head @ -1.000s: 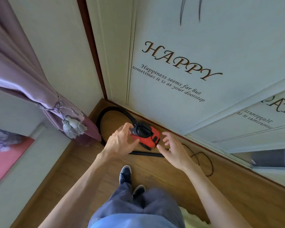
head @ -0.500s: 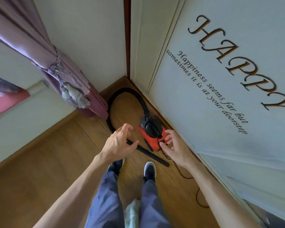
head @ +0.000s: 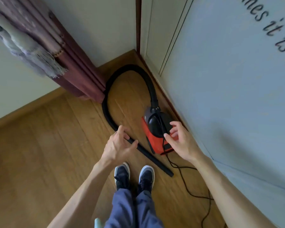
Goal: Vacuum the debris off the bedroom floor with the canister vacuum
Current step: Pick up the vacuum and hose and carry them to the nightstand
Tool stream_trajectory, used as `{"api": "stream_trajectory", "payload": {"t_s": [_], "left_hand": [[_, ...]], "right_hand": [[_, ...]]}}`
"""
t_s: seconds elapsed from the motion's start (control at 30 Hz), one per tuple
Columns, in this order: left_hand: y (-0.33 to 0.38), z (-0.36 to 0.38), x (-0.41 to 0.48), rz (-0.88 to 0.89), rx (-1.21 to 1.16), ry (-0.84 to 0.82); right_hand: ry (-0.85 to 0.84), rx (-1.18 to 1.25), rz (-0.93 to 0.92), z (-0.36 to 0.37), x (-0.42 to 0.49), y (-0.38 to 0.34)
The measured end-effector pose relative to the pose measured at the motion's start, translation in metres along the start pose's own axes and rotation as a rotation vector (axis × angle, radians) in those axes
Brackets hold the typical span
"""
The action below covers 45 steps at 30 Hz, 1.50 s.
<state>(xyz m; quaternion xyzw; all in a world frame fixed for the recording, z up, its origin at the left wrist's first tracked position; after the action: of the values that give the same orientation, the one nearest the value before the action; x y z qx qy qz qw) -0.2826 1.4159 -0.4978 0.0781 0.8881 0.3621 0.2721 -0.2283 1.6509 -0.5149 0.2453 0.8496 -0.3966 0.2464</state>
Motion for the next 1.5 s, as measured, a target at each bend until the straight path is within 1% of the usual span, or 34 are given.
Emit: {"api": "stream_trajectory", "payload": {"t_s": [0.23, 0.37, 0.53, 0.7, 0.8, 0.97, 1.07, 1.23, 1.37, 1.5], "left_hand": [[-0.095, 0.091, 0.045, -0.141, -0.101, 0.0], [-0.149, 0.134, 0.068, -0.257, -0.153, 0.024], [-0.21, 0.182, 0.086, -0.433, -0.24, 0.04], [-0.267, 0.226, 0.098, -0.661, -0.316, 0.07], [-0.288, 0.246, 0.108, -0.775, -0.342, 0.07], [-0.323, 0.272, 0.129, -0.903, -0.465, 0.125], [-0.334, 0.282, 0.135, -0.965, -0.513, 0.18], [-0.342, 0.291, 0.137, -0.958, -0.574, 0.235], [-0.322, 0.284, 0.13, -0.844, -0.647, 0.236], [-0.288, 0.268, 0.107, -0.722, -0.676, 0.234]], "right_hand": [[0.036, 0.002, 0.049, 0.042, 0.088, 0.056], [0.039, -0.007, 0.068, 0.067, 0.133, 0.076], [0.097, 0.047, 0.111, 0.084, 0.168, 0.095], [-0.029, 0.303, 0.198, 0.112, 0.182, 0.111], [-0.053, 0.437, 0.239, 0.115, 0.187, 0.117], [-0.171, 0.553, 0.245, 0.121, 0.191, 0.118], [-0.195, 0.572, 0.262, 0.122, 0.19, 0.117], [-0.174, 0.549, 0.249, 0.123, 0.19, 0.116], [-0.128, 0.53, 0.249, 0.122, 0.185, 0.112], [-0.147, 0.518, 0.268, 0.124, 0.164, 0.106]]}}
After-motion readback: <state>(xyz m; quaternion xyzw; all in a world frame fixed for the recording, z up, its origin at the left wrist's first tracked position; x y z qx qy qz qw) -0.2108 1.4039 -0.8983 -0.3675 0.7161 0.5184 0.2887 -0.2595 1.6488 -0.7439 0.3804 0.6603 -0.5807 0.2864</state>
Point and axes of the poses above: each hand's wrist, its own x-axis towards the middle knuckle, its own z-axis out of the palm, y = z × x, the point moved 7 cm from there along x, towards the middle knuckle, and after that the axes turned 6 degrees about z, right-handed, at the moved point
